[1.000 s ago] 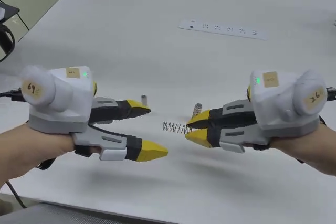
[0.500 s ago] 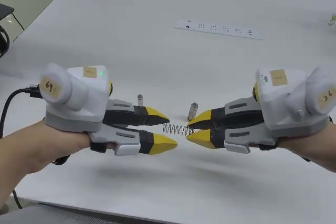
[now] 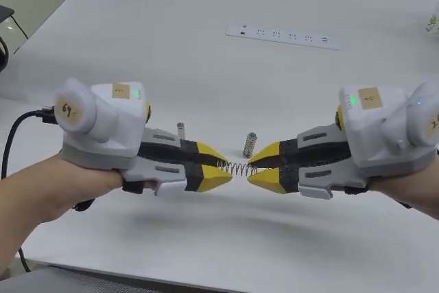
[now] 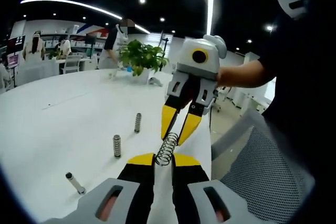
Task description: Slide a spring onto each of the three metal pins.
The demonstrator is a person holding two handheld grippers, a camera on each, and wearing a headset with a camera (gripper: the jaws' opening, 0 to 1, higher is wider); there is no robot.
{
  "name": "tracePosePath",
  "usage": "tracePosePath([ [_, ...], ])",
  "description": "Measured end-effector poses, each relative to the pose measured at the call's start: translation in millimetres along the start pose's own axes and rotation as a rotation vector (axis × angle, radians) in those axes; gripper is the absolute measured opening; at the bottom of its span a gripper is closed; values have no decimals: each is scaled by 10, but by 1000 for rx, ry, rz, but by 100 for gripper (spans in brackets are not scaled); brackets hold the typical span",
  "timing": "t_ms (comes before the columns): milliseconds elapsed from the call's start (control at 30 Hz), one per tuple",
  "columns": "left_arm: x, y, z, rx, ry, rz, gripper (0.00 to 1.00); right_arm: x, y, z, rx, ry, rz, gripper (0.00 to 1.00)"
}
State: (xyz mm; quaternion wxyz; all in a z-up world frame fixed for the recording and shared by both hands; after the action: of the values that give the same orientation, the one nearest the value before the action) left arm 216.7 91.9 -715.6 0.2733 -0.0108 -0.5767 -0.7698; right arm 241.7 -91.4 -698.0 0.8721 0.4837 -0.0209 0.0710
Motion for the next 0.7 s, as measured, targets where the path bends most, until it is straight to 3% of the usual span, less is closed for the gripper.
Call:
tracePosePath([
  [300, -4, 24, -17, -4, -20, -18, 2, -12, -19, 17, 9, -4, -32, 8],
  [700, 12, 31, -40, -17, -39, -14, 2, -38, -97, 46, 35, -9, -136, 11],
])
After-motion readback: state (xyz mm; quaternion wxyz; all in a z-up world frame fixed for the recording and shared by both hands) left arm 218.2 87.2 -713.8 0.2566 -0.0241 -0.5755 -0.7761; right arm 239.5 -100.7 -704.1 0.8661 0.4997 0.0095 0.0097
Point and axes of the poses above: the centre of the closed fingertips' face, and the gripper's own axes: z roughly backward along the fingers, x roughly to its right, y roughly out of its top, the point moved 10 cm from there along z, roughly backward along the fingers, and after that the axes turned 8 degrees about z, right-handed, at the moved point
